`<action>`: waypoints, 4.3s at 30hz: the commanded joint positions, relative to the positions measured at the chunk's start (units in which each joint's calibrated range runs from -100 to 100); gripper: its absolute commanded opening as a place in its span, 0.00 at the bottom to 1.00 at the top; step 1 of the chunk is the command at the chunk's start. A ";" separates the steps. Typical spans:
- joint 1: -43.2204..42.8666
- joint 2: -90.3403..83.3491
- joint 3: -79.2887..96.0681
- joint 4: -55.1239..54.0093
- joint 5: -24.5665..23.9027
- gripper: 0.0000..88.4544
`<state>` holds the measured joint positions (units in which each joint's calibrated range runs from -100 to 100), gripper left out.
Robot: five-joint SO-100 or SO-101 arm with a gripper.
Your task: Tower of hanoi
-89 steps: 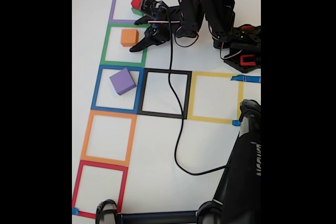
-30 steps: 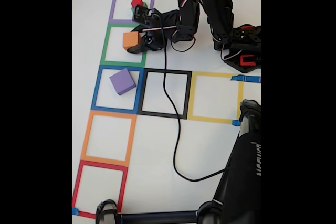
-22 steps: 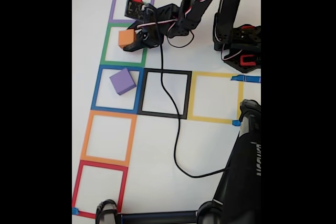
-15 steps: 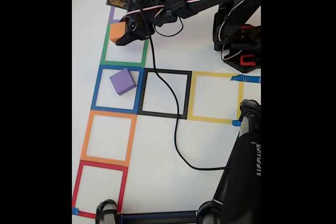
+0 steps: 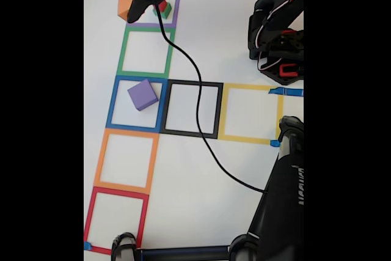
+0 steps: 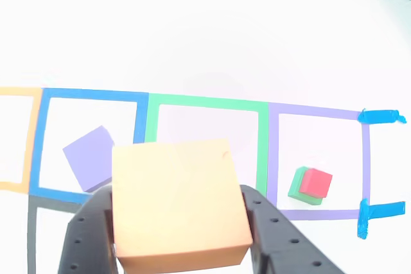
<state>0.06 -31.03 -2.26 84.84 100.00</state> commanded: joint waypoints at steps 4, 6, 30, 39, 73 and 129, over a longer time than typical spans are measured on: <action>-6.67 -4.62 -12.56 12.24 0.00 0.13; -8.69 -6.56 -12.83 14.26 0.00 0.13; -23.93 -16.90 28.62 -10.84 0.00 0.13; -25.56 -14.07 51.26 -38.77 0.00 0.13; -22.21 16.29 72.44 -102.90 0.00 0.13; -21.63 27.27 71.44 -112.21 0.00 0.19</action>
<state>-22.18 -3.33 69.01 -25.68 99.64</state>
